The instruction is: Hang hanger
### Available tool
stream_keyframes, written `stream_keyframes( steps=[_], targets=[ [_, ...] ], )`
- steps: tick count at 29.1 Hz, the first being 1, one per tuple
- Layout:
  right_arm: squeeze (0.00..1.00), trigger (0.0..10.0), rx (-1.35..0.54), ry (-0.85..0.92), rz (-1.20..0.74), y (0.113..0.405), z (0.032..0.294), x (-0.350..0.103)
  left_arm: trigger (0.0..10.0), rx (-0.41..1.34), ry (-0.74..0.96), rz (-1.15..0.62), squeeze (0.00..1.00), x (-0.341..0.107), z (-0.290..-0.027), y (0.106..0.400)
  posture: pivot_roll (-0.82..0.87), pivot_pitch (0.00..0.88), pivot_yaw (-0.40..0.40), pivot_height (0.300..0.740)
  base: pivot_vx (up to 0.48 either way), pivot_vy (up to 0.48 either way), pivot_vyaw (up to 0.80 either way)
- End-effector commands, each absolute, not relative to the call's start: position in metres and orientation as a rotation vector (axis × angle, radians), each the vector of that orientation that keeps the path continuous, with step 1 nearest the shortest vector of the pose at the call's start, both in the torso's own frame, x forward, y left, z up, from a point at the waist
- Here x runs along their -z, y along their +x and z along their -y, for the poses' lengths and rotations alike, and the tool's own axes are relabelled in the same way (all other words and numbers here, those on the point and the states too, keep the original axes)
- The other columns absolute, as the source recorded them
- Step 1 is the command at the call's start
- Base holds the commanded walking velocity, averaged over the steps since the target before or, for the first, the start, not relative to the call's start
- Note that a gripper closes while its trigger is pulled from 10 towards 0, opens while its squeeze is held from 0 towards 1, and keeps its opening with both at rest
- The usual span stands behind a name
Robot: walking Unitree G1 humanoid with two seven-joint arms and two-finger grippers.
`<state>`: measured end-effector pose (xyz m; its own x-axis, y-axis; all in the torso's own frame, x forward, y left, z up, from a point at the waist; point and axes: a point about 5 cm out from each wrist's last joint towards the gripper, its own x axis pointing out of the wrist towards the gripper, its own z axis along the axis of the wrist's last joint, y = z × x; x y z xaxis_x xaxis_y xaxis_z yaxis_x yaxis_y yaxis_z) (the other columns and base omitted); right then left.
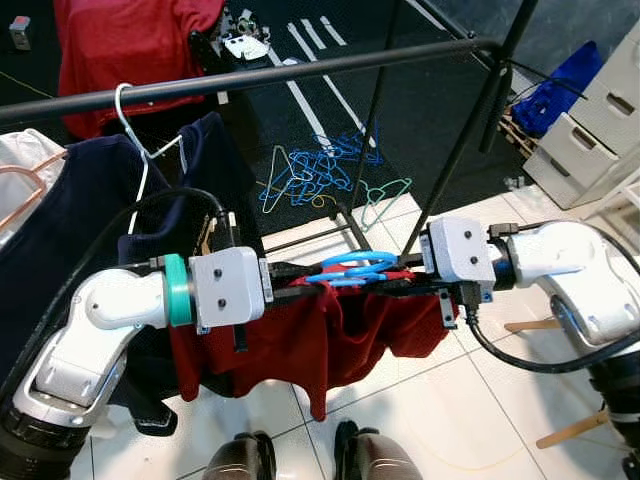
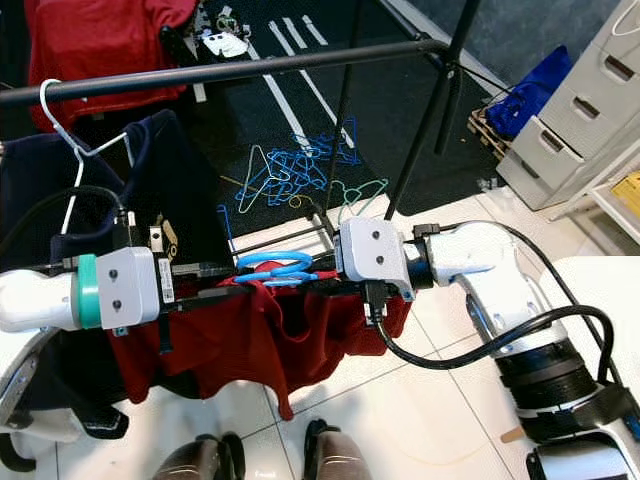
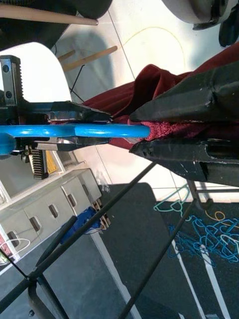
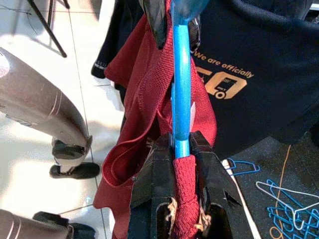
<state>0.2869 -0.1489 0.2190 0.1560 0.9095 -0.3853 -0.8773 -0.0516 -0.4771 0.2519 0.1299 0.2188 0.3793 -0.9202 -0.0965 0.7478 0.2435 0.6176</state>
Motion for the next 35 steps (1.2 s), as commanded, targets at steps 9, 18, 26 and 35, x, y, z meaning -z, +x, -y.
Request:
stream_keyframes(
  steps=[9, 18, 26, 35],
  targets=[
    [0.00, 0.0, -1.454, -0.676, 0.047, 0.283, 0.150, -0.216, 10.0, 1.202, 0.595, 0.317, 1.00, -0.221, -0.128, 0.252, -0.11, 0.074, 0.040, 0.740, 0.000, 0.000, 0.00],
    [0.00, 0.0, -1.337, -0.670, 0.024, 0.284, 0.173, -0.222, 10.0, 1.242, 0.450, 0.161, 0.00, -0.225, -0.154, 0.256, -0.12, 0.078, 0.046, 0.740, 0.000, 0.000, 0.00],
    [0.00, 0.0, -1.206, -0.508, 0.050, 0.277, 0.193, -0.232, 10.0, 0.914, 0.171, 0.265, 0.00, -0.246, -0.166, 0.284, -0.14, 0.090, 0.059, 0.740, 0.000, 0.000, 0.00],
    [0.00, 0.0, -1.065, -0.447, 0.166, 0.267, 0.198, -0.251, 10.0, 0.564, 0.149, 0.263, 0.00, -0.234, -0.161, 0.300, -0.15, 0.093, 0.070, 0.740, 0.000, 0.000, 0.00]
  ],
)
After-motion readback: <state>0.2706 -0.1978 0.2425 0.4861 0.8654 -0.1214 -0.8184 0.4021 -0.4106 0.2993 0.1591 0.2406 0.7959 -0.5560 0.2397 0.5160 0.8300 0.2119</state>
